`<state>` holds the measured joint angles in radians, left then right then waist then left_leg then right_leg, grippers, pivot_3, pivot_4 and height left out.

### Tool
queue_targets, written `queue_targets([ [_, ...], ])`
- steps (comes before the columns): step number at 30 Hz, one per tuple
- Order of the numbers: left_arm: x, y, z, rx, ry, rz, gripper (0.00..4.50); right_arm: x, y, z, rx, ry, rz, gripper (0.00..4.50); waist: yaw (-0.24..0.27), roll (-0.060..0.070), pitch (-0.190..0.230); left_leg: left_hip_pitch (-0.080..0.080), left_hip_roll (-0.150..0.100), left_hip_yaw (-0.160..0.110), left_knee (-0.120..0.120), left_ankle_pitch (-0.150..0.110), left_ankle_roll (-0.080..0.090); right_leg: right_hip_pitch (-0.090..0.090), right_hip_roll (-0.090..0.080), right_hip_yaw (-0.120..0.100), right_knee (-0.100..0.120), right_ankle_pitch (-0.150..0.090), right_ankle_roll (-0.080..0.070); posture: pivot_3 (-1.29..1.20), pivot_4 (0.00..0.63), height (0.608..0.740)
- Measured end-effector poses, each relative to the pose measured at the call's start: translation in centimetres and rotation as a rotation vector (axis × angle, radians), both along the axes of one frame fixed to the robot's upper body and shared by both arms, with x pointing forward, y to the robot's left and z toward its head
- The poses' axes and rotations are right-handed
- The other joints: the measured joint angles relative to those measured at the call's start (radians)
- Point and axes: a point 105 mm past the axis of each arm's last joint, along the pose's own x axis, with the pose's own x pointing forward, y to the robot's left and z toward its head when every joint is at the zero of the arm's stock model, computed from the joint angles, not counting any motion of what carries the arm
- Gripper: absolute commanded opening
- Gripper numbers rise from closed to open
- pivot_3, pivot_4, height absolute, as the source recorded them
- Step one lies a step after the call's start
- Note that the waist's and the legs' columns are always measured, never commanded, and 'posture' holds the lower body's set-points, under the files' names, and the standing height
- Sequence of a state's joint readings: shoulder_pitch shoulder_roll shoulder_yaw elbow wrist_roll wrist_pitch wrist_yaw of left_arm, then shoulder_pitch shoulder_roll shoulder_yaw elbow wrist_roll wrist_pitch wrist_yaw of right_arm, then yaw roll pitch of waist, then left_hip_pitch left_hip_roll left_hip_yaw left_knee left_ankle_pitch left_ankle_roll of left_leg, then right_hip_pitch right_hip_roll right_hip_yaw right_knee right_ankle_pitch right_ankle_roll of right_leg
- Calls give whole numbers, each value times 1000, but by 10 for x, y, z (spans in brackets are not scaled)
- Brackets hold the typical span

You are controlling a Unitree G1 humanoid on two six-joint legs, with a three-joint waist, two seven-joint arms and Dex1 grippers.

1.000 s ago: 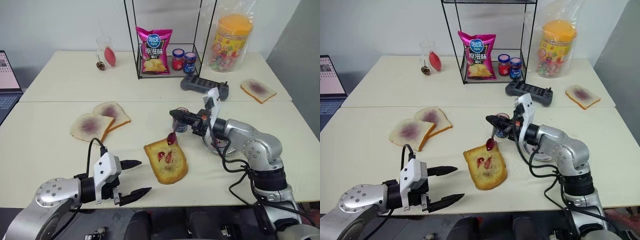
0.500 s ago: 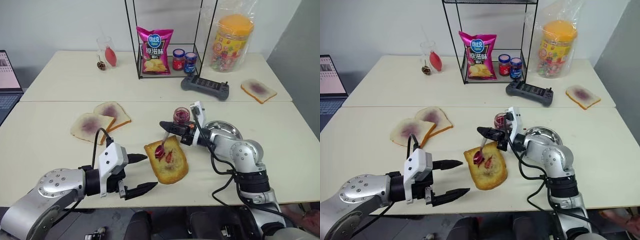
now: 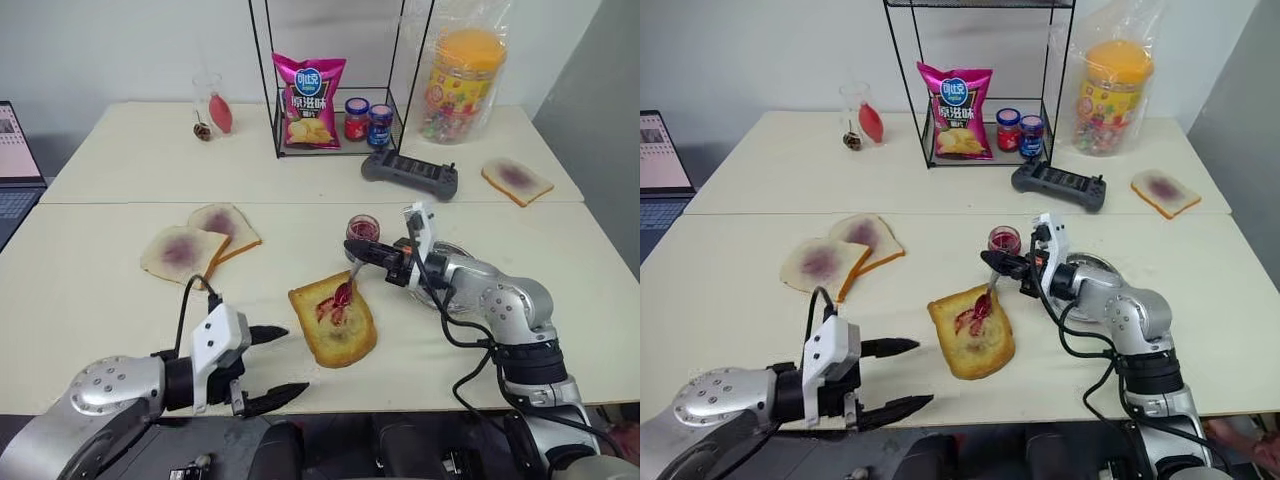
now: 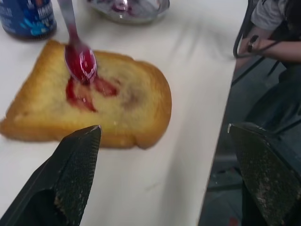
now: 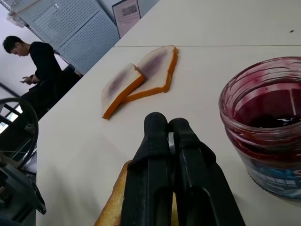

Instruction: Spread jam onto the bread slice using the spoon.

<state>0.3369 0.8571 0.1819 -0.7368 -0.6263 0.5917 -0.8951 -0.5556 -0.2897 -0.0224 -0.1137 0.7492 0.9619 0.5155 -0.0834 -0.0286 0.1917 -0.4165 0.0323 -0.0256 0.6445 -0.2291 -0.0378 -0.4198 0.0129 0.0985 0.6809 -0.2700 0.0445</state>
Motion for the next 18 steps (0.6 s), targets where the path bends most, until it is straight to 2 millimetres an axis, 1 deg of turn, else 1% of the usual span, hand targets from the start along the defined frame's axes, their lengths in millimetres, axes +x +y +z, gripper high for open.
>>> queue_targets([
  [2,-4,2,-3,1,0,1,4500,-1,0,9,33,5,1,40,0,0,0,0,0,0,0,0,0,0,0,0,0,0,0,0,150,740],
  [3,-7,2,-5,-2,-7,-1,4500,-4,4,17,77,14,18,40,0,0,0,0,0,0,0,0,0,0,0,0,0,0,0,0,150,740],
  [6,-9,3,-5,-7,-21,-6,4500,-11,15,21,115,35,59,40,-1,0,0,0,1,0,0,0,0,0,0,0,0,0,0,0,150,740],
  [9,-9,5,-7,-8,-29,2,4500,-15,22,14,112,67,77,40,-1,0,0,0,0,0,0,0,0,0,0,0,0,0,0,0,150,740],
  [10,-10,6,-9,-5,-28,7,4500,-19,28,6,103,89,92,40,-1,0,0,0,0,1,0,0,0,0,0,0,0,0,0,0,150,740],
  [12,-10,7,-10,-1,-31,9,4500,-20,31,-1,95,110,95,40,-1,0,0,0,0,1,0,0,0,0,0,0,0,0,0,0,150,740],
  [13,-10,8,-11,0,-30,10,4500,-20,32,-8,79,127,91,40,-1,0,0,0,0,1,0,0,0,0,0,0,0,0,0,0,150,740],
  [16,-11,8,-11,-3,-38,-2,4500,-19,28,-19,24,124,79,40,-1,0,0,0,0,1,0,0,0,0,0,0,0,0,0,0,150,740],
  [18,-11,8,-11,-2,-46,-5,4500,-18,24,-18,16,108,81,40,-1,0,0,0,0,1,0,0,0,0,0,0,0,0,0,0,150,740],
])
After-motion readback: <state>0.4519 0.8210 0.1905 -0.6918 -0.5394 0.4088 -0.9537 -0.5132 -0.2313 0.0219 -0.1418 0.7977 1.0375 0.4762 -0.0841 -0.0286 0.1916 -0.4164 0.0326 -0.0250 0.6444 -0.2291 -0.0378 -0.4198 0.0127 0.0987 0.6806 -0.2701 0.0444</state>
